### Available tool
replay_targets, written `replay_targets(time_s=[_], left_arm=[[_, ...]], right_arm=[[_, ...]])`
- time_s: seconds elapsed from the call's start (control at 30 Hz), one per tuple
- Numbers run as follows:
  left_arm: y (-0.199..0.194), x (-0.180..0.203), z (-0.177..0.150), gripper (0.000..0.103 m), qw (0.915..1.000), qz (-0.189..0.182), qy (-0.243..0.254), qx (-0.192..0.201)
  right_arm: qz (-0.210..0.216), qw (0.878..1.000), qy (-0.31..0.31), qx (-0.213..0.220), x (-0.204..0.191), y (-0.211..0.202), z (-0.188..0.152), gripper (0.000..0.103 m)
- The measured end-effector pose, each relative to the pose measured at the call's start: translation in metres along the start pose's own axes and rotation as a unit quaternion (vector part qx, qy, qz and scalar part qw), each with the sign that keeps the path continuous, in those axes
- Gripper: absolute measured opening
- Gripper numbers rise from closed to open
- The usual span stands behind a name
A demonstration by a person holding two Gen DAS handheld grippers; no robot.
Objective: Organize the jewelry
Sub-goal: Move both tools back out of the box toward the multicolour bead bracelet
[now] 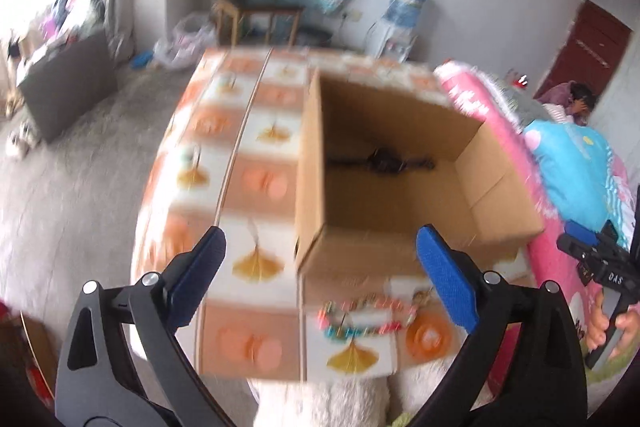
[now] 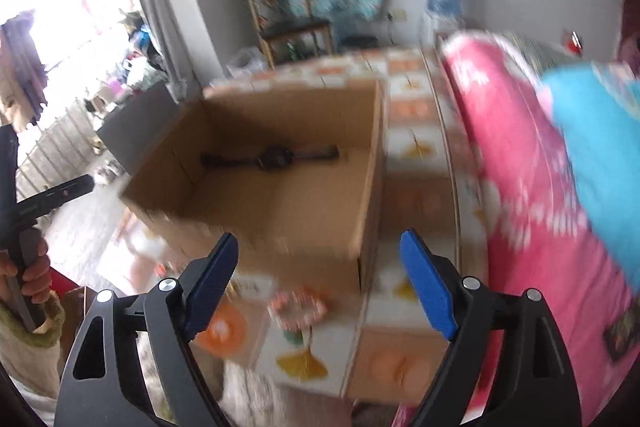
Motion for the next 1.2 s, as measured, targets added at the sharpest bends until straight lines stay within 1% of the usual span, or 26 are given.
replay_targets(time_s=[0.07, 0.1, 0.17, 0.27, 0.33, 0.37, 0.4, 0.47, 0.5, 0.53, 0.7, 0.8, 0.87, 0.9, 0.93, 0.97, 1.03, 1.07, 1.1, 1.13, 1.17, 1.2], left_arm=[[0.020, -0.009, -0.027, 0.093, 0.9988, 0.025, -0.019, -0.038], [0.031, -0.014, -0.041, 0.093, 0.9974, 0.041, -0.023, -0.055], [0.047, -0.021, -0.059, 0.093, 0.9953, 0.053, -0.034, -0.073], [0.062, -0.028, -0.072, 0.093, 0.9931, 0.068, -0.038, -0.087], [0.074, -0.034, -0.081, 0.093, 0.9896, 0.091, -0.034, -0.106], [0.077, -0.035, -0.085, 0.093, 0.9883, 0.095, -0.032, -0.115], [0.078, -0.035, -0.085, 0.093, 0.9868, 0.111, -0.018, -0.116], [0.084, -0.034, -0.085, 0.096, 0.9830, 0.128, -0.001, -0.132], [0.084, -0.033, -0.085, 0.096, 0.9831, 0.129, 0.002, -0.130], [0.085, -0.036, -0.084, 0.096, 0.9834, 0.128, 0.002, -0.129], [0.081, -0.039, -0.087, 0.096, 0.9847, 0.125, 0.016, -0.121], [0.079, -0.038, -0.087, 0.096, 0.9846, 0.123, 0.016, -0.123], [0.081, -0.039, -0.087, 0.096, 0.9846, 0.123, 0.013, -0.124], [0.082, -0.039, -0.087, 0.096, 0.9844, 0.125, 0.011, -0.124], [0.082, -0.038, -0.087, 0.096, 0.9840, 0.127, 0.010, -0.125], [0.082, -0.038, -0.087, 0.096, 0.9841, 0.127, 0.009, -0.124], [0.081, -0.038, -0.088, 0.096, 0.9849, 0.128, 0.007, -0.116], [0.081, -0.038, -0.089, 0.096, 0.9854, 0.129, 0.007, -0.112], [0.080, -0.038, -0.089, 0.096, 0.9858, 0.128, 0.005, -0.109], [0.080, -0.038, -0.089, 0.096, 0.9860, 0.128, 0.006, -0.107], [0.081, -0.038, -0.089, 0.096, 0.9860, 0.129, 0.007, -0.106], [0.081, -0.038, -0.089, 0.096, 0.9863, 0.127, 0.007, -0.105]], right_arm=[[-0.012, 0.999, 0.025, -0.043, 0.011, 0.021, -0.029, 0.081], [-0.029, 0.997, 0.039, -0.064, 0.018, 0.034, -0.045, 0.081], [-0.056, 0.994, 0.046, -0.083, 0.027, 0.048, -0.062, 0.081], [-0.088, 0.990, 0.037, -0.101, 0.032, 0.066, -0.077, 0.081], [-0.109, 0.988, 0.023, -0.110, 0.033, 0.075, -0.082, 0.081], [-0.123, 0.986, 0.012, -0.111, 0.033, 0.079, -0.083, 0.082], [-0.128, 0.986, 0.005, -0.107, 0.031, 0.081, -0.081, 0.087], [-0.137, 0.984, -0.002, -0.110, 0.030, 0.085, -0.083, 0.093], [-0.140, 0.984, -0.003, -0.111, 0.030, 0.086, -0.083, 0.097], [-0.140, 0.984, -0.002, -0.112, 0.033, 0.087, -0.085, 0.097], [-0.125, 0.986, 0.005, -0.108, 0.038, 0.090, -0.084, 0.097], [-0.121, 0.988, -0.010, -0.098, 0.042, 0.092, -0.082, 0.097], [-0.115, 0.988, -0.019, -0.100, 0.041, 0.092, -0.080, 0.097], [-0.120, 0.987, -0.022, -0.101, 0.040, 0.090, -0.079, 0.097], [-0.135, 0.986, -0.022, -0.101, 0.041, 0.088, -0.076, 0.097], [-0.137, 0.986, -0.023, -0.095, 0.038, 0.083, -0.072, 0.097], [-0.119, 0.990, -0.024, -0.072, 0.026, 0.070, -0.063, 0.097], [-0.097, 0.994, -0.031, -0.049, 0.011, 0.059, -0.055, 0.097], [-0.080, 0.995, -0.038, -0.038, -0.003, 0.053, -0.052, 0.097], [-0.054, 0.997, -0.043, -0.028, -0.018, 0.049, -0.048, 0.097], [-0.033, 0.998, -0.044, -0.026, -0.028, 0.048, -0.046, 0.097], [-0.001, 0.999, -0.045, -0.029, -0.042, 0.049, -0.046, 0.097]])
Point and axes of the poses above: each gripper's, at about its wrist camera, not at the fingertips, and y roughly the way its jaws point, x to its right, z to its top, the point moved 5 cm from there along y, roughly the way its jaws point, and after that the axes turned 6 degrees about y, right-handed, at the moved point
